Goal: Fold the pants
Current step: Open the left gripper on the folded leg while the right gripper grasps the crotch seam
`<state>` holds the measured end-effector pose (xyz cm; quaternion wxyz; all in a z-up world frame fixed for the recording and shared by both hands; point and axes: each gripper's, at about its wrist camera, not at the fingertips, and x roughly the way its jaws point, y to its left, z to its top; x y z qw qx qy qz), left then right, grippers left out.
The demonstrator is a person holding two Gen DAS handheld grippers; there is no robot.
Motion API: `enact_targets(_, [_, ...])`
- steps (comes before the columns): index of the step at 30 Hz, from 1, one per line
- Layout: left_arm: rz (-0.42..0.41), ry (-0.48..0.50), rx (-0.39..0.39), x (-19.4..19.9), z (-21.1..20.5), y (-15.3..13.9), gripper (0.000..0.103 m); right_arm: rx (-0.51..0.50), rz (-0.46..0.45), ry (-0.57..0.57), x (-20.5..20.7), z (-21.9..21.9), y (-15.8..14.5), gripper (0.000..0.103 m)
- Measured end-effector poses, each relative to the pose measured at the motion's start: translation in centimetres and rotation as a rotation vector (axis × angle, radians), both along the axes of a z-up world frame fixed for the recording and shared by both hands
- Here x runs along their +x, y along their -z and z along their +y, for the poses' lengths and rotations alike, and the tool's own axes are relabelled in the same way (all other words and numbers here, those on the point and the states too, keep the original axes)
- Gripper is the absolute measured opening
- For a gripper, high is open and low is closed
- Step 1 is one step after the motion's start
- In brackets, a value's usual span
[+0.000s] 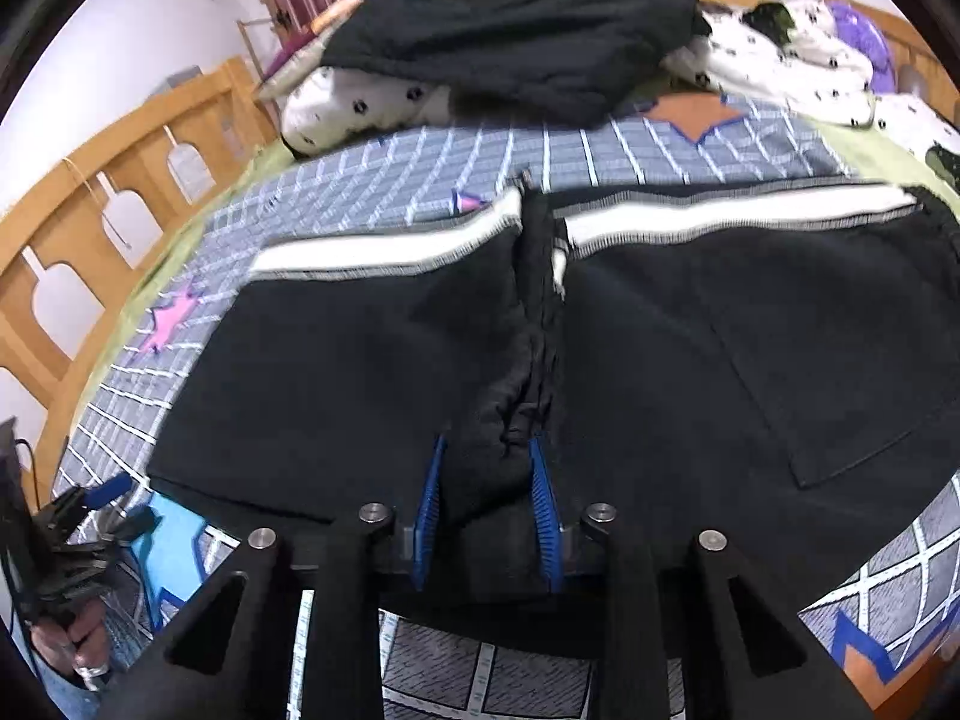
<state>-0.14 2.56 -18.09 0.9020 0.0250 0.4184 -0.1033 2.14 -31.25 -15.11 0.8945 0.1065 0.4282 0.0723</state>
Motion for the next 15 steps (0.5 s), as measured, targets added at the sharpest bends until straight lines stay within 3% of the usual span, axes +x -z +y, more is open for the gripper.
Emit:
enact_targets(3, [0.013,-0.029,-0.091,0.8,0.8,-0.2,0.07,0.007,-0.024,0.001,-0.4,-0.2,-0.6,0.027])
enact_targets(8, [0.029,-0.002,-0.049,2.0,-0.3,0.2,0.07,-0.007,-0.029,-0.006,-0.5,0.1,-0.5,0.027])
enact_targets(11, [0.028,0.035,-0.074,1.7,-1.0,0.0,0.07,0.029,-0.062,-0.012,-0.9,-0.2,-1.2,0.027])
enact_targets(15, [0.015,0.008,-0.074,2.3,-1.6,0.2,0.07,0.032,-0.071,-0.016,-1.0,-0.2,-1.2,0.026])
